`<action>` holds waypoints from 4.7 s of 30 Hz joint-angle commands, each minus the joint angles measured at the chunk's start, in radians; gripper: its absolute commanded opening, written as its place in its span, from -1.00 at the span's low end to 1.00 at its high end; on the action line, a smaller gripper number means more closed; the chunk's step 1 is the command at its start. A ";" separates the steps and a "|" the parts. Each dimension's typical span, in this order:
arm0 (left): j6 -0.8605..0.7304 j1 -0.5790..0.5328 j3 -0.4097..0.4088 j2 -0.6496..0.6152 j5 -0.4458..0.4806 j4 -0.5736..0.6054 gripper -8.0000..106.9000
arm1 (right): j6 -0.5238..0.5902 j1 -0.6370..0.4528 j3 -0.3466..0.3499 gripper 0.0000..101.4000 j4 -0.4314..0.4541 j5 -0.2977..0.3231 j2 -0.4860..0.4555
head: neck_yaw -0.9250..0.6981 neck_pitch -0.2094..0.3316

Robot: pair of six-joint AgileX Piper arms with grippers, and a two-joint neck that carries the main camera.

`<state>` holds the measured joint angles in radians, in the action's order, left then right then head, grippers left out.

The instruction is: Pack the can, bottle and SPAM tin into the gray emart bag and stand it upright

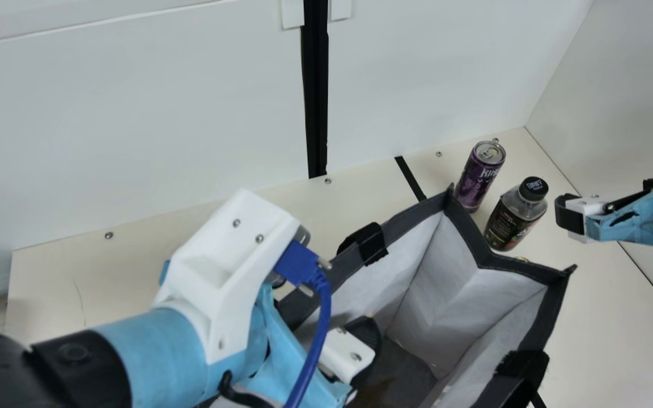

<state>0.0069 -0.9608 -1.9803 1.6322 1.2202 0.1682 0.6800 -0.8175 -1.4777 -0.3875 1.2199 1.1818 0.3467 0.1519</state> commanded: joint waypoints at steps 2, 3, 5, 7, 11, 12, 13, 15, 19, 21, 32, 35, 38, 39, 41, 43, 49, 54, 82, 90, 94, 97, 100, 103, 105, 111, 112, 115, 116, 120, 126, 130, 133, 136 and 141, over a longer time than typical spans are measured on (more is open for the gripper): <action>0.000 -0.001 0.005 0.003 0.000 0.006 -0.22 | 0.000 0.000 0.000 0.87 0.000 0.000 0.000 | 0.002 0.023; 0.000 -0.001 0.006 0.003 0.000 0.008 -0.34 | 0.000 0.000 0.000 0.87 0.000 0.000 0.000 | 0.002 0.023; 0.001 0.000 0.011 0.001 0.000 0.012 -0.57 | 0.000 0.000 0.000 0.87 0.000 0.000 0.000 | 0.002 0.023; 0.002 0.002 0.015 -0.003 0.000 0.016 -0.81 | 0.000 0.000 0.000 0.87 0.000 0.000 0.000 | 0.002 0.023; 0.010 0.010 0.025 -0.017 0.000 0.021 -1.00 | 0.000 0.000 0.000 0.87 0.000 0.000 0.000 | 0.002 0.023; 0.014 0.013 0.028 -0.021 0.000 0.023 -1.00 | 0.000 0.000 0.000 0.87 0.000 0.000 0.000 | 0.002 0.023; 0.018 0.017 0.030 -0.026 0.000 0.024 -1.00 | 0.000 0.000 0.000 0.87 0.000 0.000 0.000 | 0.002 0.023; 0.027 0.025 0.034 -0.036 0.000 0.025 -1.00 | 0.000 0.000 0.000 0.87 0.000 0.000 0.000 | 0.002 0.023; 0.048 0.043 0.042 -0.060 0.000 0.013 -1.00 | 0.000 0.000 0.000 0.87 0.000 0.000 0.000 | 0.002 0.023; 0.061 0.050 0.046 -0.073 0.000 0.001 -1.00 | 0.000 0.000 0.000 0.87 0.000 0.000 0.000 | 0.002 0.023; 0.140 0.087 0.070 -0.144 -0.006 -0.112 -1.00 | 0.000 0.000 0.000 0.87 0.000 0.000 0.000 | 0.002 0.023; 0.165 0.093 0.088 -0.165 -0.016 -0.166 -1.00 | 0.000 0.000 0.000 0.87 0.000 0.000 0.000 | 0.002 0.023; 0.193 0.097 0.109 -0.187 -0.025 -0.228 -1.00 | 0.000 0.000 0.000 0.87 0.000 0.000 0.000 | 0.002 0.023; 0.204 0.097 0.116 -0.194 -0.026 -0.251 -1.00 | 0.000 0.000 0.000 0.87 0.000 0.000 0.000 | 0.002 0.023; 0.228 0.098 0.129 -0.207 -0.027 -0.300 -1.00 | 0.000 0.000 0.000 0.87 0.000 0.000 0.000 | 0.002 0.023; 0.253 0.096 0.142 -0.220 -0.027 -0.352 -1.00 | 0.000 0.000 0.000 0.87 0.000 0.000 0.000 | 0.002 0.023; 0.335 0.089 0.183 -0.254 -0.025 -0.510 -1.00 | 0.000 0.000 0.000 0.87 0.000 0.000 0.000 | 0.002 0.023; 0.419 0.074 0.214 -0.274 -0.015 -0.654 -1.00 | 0.000 0.000 0.000 0.87 0.000 0.000 0.000 | 0.002 0.023; 0.834 -0.069 0.541 -0.308 0.000 -1.183 -1.00 | 0.000 0.000 0.000 0.87 0.000 0.000 0.000 | 0.002 0.023; 0.903 -0.136 0.614 -0.288 0.000 -1.208 -1.00 | 0.000 0.000 0.000 0.87 0.000 0.000 0.000 | 0.002 0.023; 0.923 -0.163 0.631 -0.274 0.000 -1.212 -1.00 | 0.000 0.000 0.000 0.87 0.000 0.000 0.000 | 0.002 0.023; 0.933 -0.179 0.636 -0.264 0.000 -1.207 -1.00 | 0.000 0.000 0.000 0.87 0.000 0.000 0.000 | 0.002 0.023; 0.940 -0.192 0.636 -0.253 0.000 -1.198 -1.00 | 0.000 0.000 0.000 0.87 0.000 0.000 0.000 | 0.002 0.023; 0.946 -0.206 0.633 -0.242 0.000 -1.184 -1.00 | 0.000 0.000 0.000 0.87 0.000 0.000 0.000 | 0.002 0.023; 0.950 -0.215 0.629 -0.235 0.000 -1.168 -1.00 | 0.000 0.000 0.000 0.87 0.000 0.000 0.000 | 0.002 0.023; 0.961 -0.245 0.605 -0.215 0.000 -1.103 -1.00 | 0.000 0.000 0.000 0.87 0.000 0.000 0.000 | 0.002 0.023; 0.962 -0.250 0.599 -0.213 0.000 -1.088 -1.00 | 0.000 0.000 0.000 0.87 0.000 0.000 0.000 | 0.002 0.023; 0.963 -0.263 0.580 -0.206 0.000 -1.042 -1.00 | 0.000 0.000 0.000 0.87 0.000 0.000 0.000 | 0.002 0.023; 0.962 -0.266 0.572 -0.204 0.000 -1.025 -1.00 | 0.000 0.000 0.000 0.87 0.000 0.000 0.000 | 0.002 0.023; 0.950 -0.237 0.570 -0.198 -0.049 -0.952 -1.00 | 0.000 0.000 0.000 0.87 0.000 0.000 0.000 | 0.002 0.023; 0.914 -0.168 0.584 -0.196 -0.137 -0.833 -1.00 | 0.000 0.000 0.000 0.87 0.000 0.000 0.000 | 0.002 0.023; 0.884 -0.119 0.597 -0.196 -0.192 -0.756 -1.00 | 0.000 0.000 0.000 0.87 0.000 0.000 0.000 | 0.002 0.023; 0.857 -0.082 0.606 -0.197 -0.231 -0.696 -1.00 | 0.000 0.000 0.000 0.87 0.000 0.000 0.000 | 0.002 0.023; 0.827 -0.045 0.616 -0.198 -0.268 -0.636 -1.00 | 0.000 0.000 0.000 0.87 0.000 0.000 0.000 | 0.002 0.023; 0.772 0.014 0.630 -0.201 -0.319 -0.542 -1.00 | 0.000 0.000 0.000 0.87 0.000 0.000 0.000 | 0.002 0.023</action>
<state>0.7909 -0.9612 -1.3521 1.4324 0.9146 -0.4135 0.6800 -0.8175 -1.4777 -0.3875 1.2199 1.1818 0.3482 0.1519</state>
